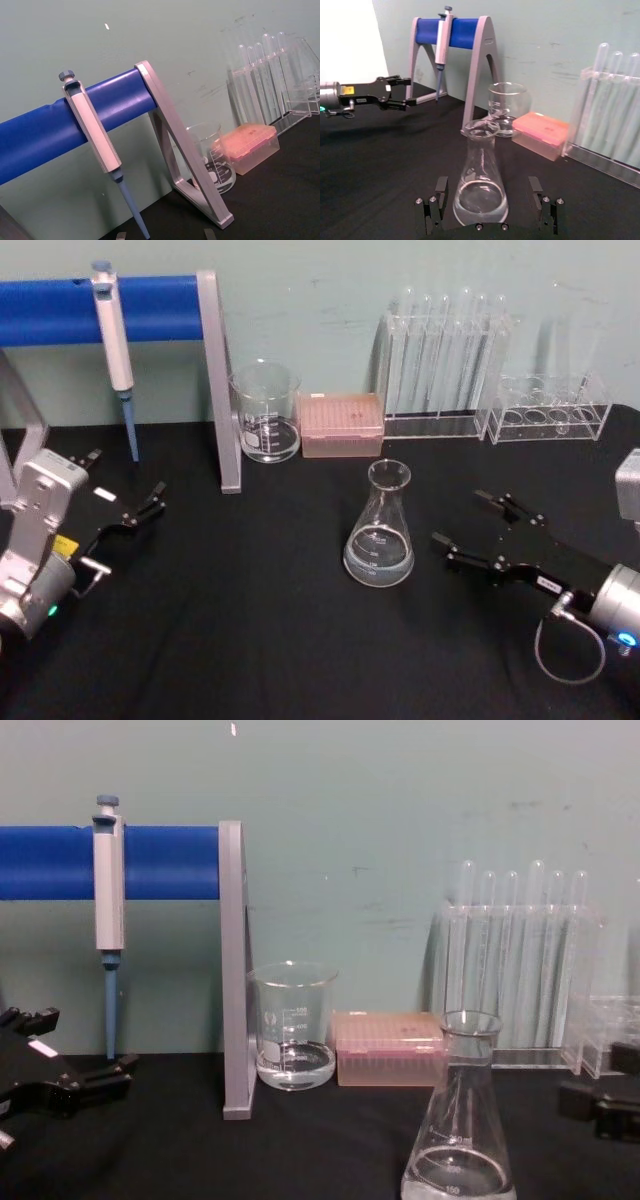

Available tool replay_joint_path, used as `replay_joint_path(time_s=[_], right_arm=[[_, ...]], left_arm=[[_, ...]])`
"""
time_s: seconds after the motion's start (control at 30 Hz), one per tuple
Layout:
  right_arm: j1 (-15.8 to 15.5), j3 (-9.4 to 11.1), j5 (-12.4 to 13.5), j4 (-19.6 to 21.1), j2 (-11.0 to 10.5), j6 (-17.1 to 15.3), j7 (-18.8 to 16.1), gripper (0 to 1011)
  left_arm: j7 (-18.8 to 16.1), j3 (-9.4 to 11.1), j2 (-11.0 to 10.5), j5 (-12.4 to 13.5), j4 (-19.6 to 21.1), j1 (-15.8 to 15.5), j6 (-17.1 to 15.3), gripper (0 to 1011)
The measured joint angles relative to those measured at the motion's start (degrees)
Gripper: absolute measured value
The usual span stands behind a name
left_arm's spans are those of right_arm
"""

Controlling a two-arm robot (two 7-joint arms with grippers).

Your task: Grasp the erlenmeyer flask with one hand, shake it three times, then place it back.

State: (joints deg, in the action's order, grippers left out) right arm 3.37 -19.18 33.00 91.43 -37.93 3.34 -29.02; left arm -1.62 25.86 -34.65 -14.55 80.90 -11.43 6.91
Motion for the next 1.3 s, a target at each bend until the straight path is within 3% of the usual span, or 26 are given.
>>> replay_joint_path(time_s=[0.37,0.83,1.3], right_arm=[[5.9,-2.6,-1.1,-6.3,4.2,-0.6,-4.7,1003],[13.5,-5.7,-3.1,-14.8,8.5,0.2,-7.8,1003],[18.0,-7.5,-4.2,-19.9,10.9,1.2,-9.9,1003]], left_arm=[[0.0,0.0,0.0,0.0,0.0,0.0,0.0,1001],[0.0,0.0,0.0,0.0,0.0,0.0,0.0,1001],[0.0,0.0,0.0,0.0,0.0,0.0,0.0,1001]])
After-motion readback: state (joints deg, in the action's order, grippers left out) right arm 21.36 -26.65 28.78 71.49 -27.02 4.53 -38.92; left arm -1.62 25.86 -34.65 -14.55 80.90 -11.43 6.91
